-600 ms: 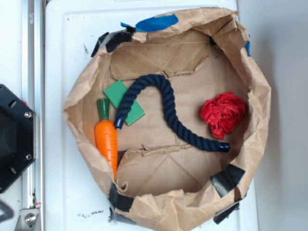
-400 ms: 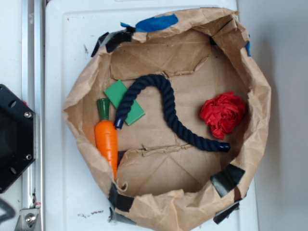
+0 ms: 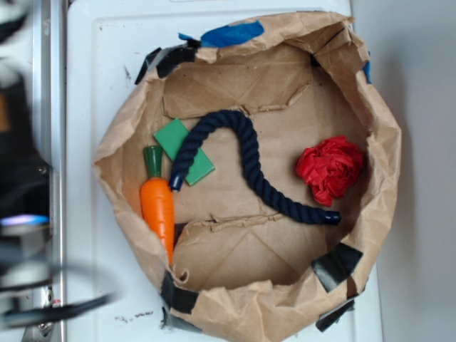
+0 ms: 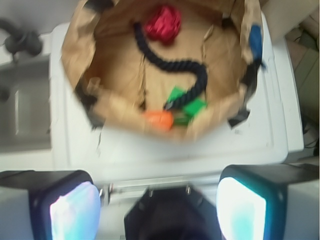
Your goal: Grab the blue rope.
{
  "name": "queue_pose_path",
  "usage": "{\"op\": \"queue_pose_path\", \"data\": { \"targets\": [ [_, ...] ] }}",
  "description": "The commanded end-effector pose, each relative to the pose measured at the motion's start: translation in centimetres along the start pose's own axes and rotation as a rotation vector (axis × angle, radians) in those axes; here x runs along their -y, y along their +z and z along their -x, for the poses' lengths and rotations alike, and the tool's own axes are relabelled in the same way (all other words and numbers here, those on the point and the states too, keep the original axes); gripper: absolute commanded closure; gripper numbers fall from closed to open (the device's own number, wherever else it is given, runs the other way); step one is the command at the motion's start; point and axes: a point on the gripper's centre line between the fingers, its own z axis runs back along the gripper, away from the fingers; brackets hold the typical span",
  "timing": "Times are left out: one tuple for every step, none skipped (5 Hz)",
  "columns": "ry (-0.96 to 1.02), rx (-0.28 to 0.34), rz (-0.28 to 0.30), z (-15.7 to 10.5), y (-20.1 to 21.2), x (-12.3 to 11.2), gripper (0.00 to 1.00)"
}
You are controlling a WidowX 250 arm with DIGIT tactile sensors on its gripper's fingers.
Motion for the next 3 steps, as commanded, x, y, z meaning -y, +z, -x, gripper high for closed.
{"op": "queue_pose_path", "data": {
  "targets": [
    [-0.094, 0.033, -0.025, -7.6, -1.4, -1.4, 0.0],
    [-0.337, 0.042, -0.014, -9.6, -3.8, 0.4, 0.0],
    [-0.504, 0.039, 0.017, -9.4, -5.9, 3.7, 0.0]
  ]
}}
